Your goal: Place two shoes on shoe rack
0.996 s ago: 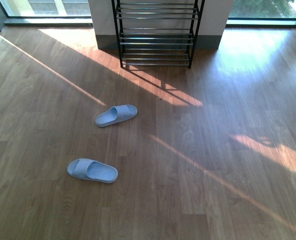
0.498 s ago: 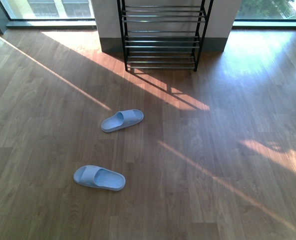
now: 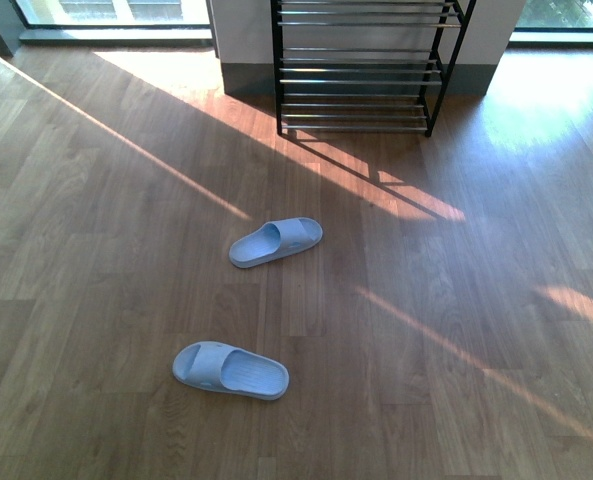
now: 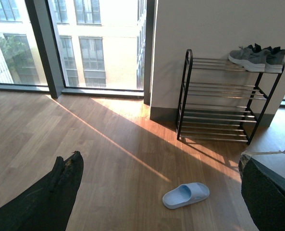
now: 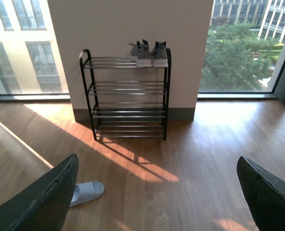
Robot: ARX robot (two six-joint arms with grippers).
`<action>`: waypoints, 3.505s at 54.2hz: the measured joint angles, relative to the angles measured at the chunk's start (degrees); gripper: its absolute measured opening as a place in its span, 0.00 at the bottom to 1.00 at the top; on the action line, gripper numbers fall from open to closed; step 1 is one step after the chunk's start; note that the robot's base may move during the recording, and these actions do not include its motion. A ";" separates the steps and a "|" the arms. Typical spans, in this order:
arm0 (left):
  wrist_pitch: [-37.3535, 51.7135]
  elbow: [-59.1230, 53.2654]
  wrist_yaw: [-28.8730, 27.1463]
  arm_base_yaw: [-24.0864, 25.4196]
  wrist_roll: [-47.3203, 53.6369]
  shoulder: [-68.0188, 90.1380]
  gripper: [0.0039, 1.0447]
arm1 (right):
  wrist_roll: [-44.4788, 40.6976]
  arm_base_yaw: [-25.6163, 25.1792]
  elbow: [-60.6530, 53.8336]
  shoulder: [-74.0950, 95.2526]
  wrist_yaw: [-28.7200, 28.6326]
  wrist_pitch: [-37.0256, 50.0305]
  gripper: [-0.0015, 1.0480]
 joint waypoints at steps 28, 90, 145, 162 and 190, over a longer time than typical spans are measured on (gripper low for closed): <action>0.00 0.00 0.13 0.00 0.02 0.00 0.91 | 0.00 0.00 0.00 0.00 0.13 0.00 0.91; 0.00 0.00 0.17 0.00 0.02 0.00 0.91 | 0.00 0.00 0.00 -0.02 0.28 -0.02 0.91; 0.00 0.00 0.11 0.00 0.02 0.00 0.91 | -14.45 13.03 15.74 101.09 -15.74 60.30 0.91; 0.00 0.00 0.11 0.00 0.02 0.00 0.91 | -21.18 21.88 33.97 141.06 -18.49 60.67 0.91; 0.00 0.00 0.11 0.00 0.02 0.00 0.91 | -19.15 33.07 58.01 164.67 -17.18 55.54 0.91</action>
